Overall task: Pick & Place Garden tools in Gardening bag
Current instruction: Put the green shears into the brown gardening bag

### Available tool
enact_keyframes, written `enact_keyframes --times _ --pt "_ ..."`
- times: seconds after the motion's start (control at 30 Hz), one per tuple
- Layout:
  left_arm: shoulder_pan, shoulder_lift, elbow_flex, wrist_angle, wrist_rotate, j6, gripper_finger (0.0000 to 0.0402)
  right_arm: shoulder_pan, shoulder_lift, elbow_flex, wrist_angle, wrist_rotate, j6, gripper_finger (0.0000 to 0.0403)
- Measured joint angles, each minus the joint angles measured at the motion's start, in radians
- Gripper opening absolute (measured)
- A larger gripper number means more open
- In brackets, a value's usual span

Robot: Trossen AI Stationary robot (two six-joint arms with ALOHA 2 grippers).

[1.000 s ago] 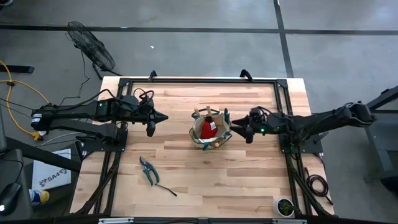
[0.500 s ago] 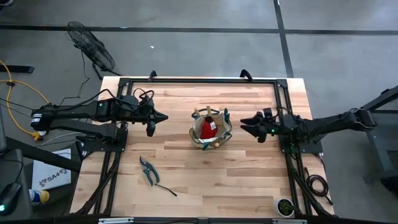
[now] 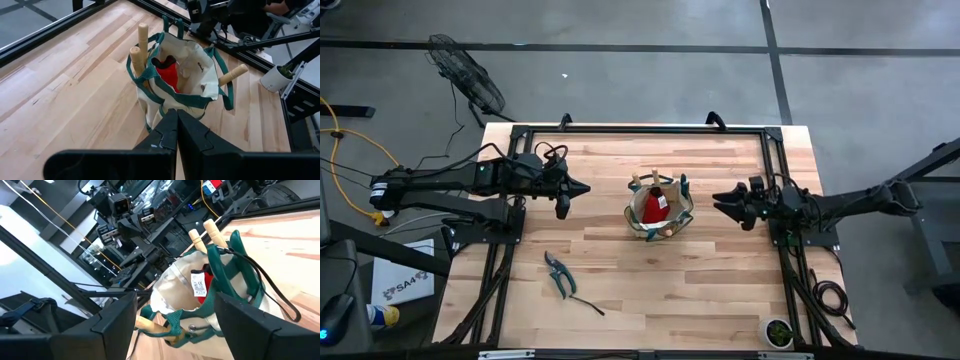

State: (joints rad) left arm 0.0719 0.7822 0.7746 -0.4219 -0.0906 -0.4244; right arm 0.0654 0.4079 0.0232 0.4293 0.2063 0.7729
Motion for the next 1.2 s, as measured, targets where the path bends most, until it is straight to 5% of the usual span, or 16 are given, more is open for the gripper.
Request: enact_keyframes --times 0.83,1.2 --pt "0.0 0.0 0.0 0.0 0.001 -0.007 0.0 0.0 -0.177 -0.015 -0.305 0.0 -0.094 0.0256" --pt "0.0 0.0 0.0 -0.001 0.001 -0.005 0.0 -0.026 -0.262 -0.016 -0.389 -0.29 -0.142 0.0256"
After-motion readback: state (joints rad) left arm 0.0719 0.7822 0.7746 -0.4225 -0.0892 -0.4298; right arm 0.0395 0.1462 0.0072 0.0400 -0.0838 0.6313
